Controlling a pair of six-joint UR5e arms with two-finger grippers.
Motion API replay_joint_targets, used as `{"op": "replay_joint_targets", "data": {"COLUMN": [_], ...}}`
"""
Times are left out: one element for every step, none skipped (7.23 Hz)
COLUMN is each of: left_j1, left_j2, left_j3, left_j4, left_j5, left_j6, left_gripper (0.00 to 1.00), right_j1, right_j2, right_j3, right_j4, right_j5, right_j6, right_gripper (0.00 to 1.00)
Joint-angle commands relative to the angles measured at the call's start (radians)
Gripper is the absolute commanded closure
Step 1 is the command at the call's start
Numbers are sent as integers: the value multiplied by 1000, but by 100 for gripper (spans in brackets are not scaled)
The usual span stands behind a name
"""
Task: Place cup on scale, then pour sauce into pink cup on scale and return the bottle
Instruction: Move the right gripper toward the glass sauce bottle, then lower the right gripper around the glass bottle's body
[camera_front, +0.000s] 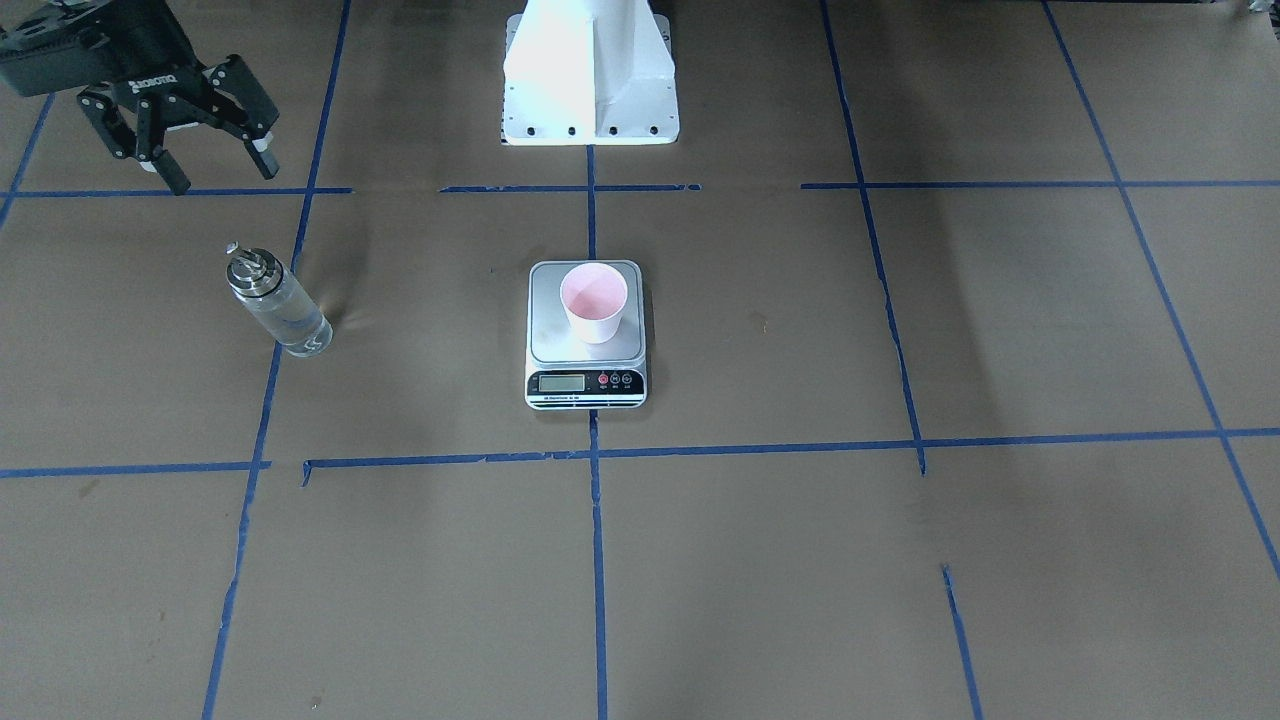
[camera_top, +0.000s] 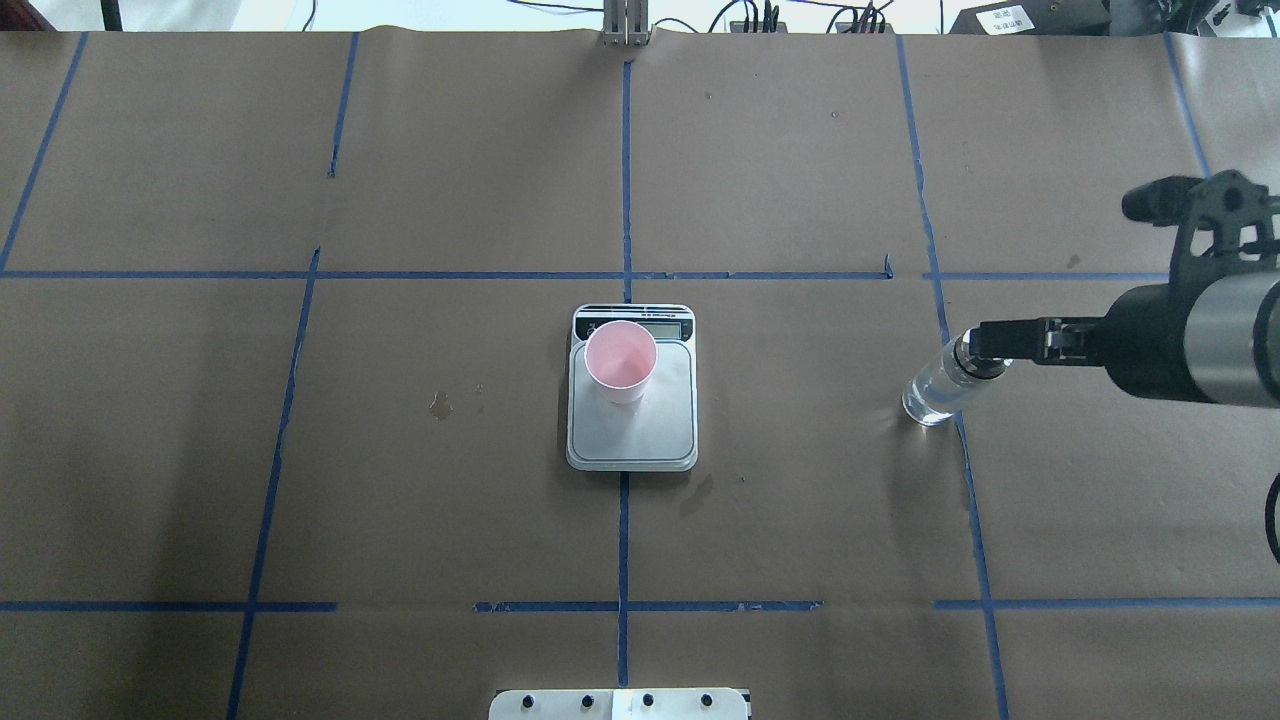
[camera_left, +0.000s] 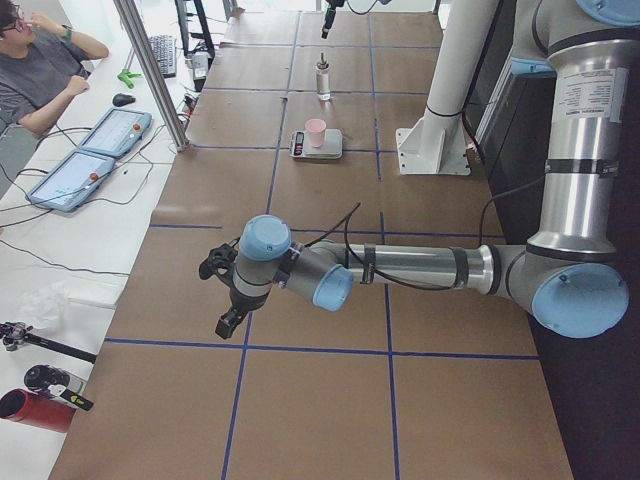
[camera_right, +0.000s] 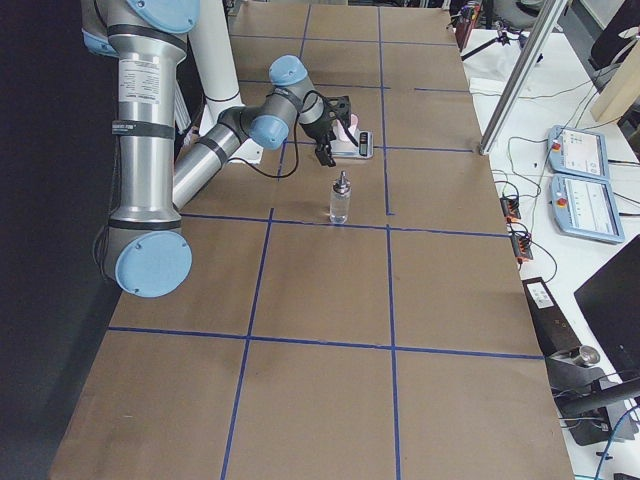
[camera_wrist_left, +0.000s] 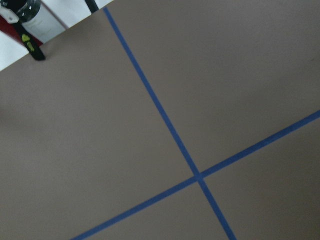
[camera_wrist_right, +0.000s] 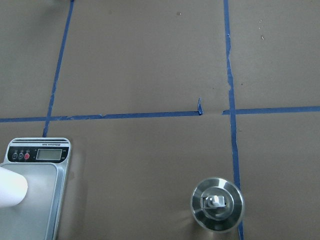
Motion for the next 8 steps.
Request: {"op": "replay_joint_targets", "data": {"left_j1": [-5, -5, -7, -5, -5, -7, -5, -5], "left_j2": [17, -1, 14, 12, 11, 14, 12, 12], "left_j3": [-22, -74, -120, -110, -100, -109, -109, -108], "left_j4": [137, 295, 311, 311, 311, 312, 312, 312], "left_j5": [-62, -53, -58, -59, -59, -61, -61, -61], "left_j6": [-8, -5, -5, -6, -8, -8, -8, -8], "left_gripper": [0, 0, 0, 0, 0, 0, 0, 0], "right_j1": [-206, -304, -388, -415, -421, -424, -438, -455], "right_j2": [-74, -150, -185, -174, -168, -167, -151, -144], "right_j3": [16, 13, -40, -171, -294, -342, -373, -408], "right_j4": [70, 168, 259, 411, 578, 606, 609, 611], "right_j5": [-258, -400, -564, -647, -712, -746, -786, -832], "right_j6": [84, 111, 114, 112, 97, 94, 91, 91], "right_gripper": [0, 0, 0, 0, 0, 0, 0, 0]}}
